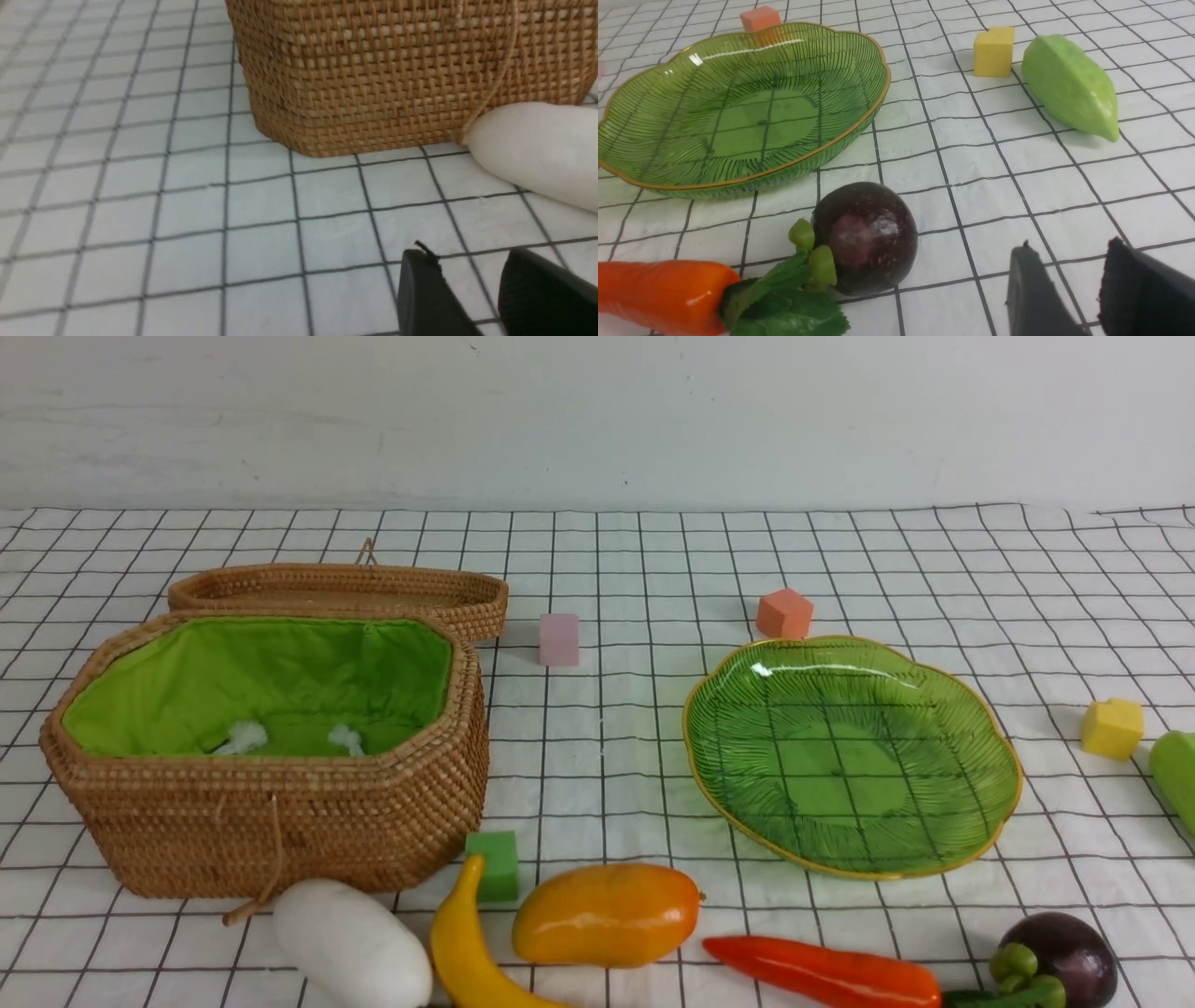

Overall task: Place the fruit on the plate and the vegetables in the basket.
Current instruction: Take a daikon with your left arm and place it on the basket on the left.

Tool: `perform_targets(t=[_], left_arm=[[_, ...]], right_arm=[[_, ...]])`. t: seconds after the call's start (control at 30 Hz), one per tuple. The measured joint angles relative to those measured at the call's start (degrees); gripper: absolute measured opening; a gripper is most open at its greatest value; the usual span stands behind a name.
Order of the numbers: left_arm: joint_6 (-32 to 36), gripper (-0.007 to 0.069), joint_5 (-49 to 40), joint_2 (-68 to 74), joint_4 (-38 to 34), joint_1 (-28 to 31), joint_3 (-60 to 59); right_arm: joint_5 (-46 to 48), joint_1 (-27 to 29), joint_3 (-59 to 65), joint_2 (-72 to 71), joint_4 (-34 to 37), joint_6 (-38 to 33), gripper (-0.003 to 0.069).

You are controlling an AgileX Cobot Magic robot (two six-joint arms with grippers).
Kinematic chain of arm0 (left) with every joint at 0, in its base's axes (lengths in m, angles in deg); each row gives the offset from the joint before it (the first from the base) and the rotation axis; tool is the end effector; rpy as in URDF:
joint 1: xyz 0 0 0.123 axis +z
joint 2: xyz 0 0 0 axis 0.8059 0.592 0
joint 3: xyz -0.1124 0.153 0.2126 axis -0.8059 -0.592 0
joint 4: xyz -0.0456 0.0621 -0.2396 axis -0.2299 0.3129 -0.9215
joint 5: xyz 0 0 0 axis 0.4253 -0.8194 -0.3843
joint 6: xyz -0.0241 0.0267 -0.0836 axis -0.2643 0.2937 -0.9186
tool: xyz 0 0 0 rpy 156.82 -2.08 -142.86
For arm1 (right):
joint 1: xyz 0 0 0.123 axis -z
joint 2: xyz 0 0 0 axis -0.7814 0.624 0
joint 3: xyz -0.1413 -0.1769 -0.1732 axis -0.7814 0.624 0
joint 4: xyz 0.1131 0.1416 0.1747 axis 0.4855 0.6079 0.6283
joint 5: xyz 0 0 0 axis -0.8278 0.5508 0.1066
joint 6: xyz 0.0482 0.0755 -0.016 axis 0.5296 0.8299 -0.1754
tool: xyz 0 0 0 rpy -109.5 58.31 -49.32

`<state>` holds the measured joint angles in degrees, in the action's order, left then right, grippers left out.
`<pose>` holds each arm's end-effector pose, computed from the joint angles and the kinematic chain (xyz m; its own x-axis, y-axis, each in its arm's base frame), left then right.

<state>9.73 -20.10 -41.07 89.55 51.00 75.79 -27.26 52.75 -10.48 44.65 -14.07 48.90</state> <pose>0.0523 0.0022 0.1697 -0.3081 0.1666 -0.9367 0.0459 0.9860 0.1602 0.0520 -0.0049 0.1747 -0.2866 0.1242 -0.9500 0.0969 0.9902 0.1002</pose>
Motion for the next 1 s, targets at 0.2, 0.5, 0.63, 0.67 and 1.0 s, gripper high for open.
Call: perform_targets(t=[0.2,0.5,0.63,0.67,1.0], left_arm=[[2.38,0.0239,0.63,0.0,5.73,0.0,0.0],[0.82,0.0239,12.26,0.0,6.15,0.0,-0.13],[-11.82,0.0239,26.89,0.0,-3.72,0.0,-0.18],[-12.44,0.0239,27.67,0.0,-4.15,0.0,-0.18],[-22.32,0.0239,38.47,0.73,-7.74,0.0,20.99]], right_arm=[[0.0,0.0,0.0,0.0,0.0,0.0,0.0245],[0.0,0.0,0.0,0.0,0.0,0.0,0.0245],[0.0,0.0,0.0,0.0,0.0,0.0,0.0245],[0.0,0.0,0.0,0.0,0.0,0.0,0.0245],[0.0,0.0,0.0,0.0,0.0,0.0,0.0245]])
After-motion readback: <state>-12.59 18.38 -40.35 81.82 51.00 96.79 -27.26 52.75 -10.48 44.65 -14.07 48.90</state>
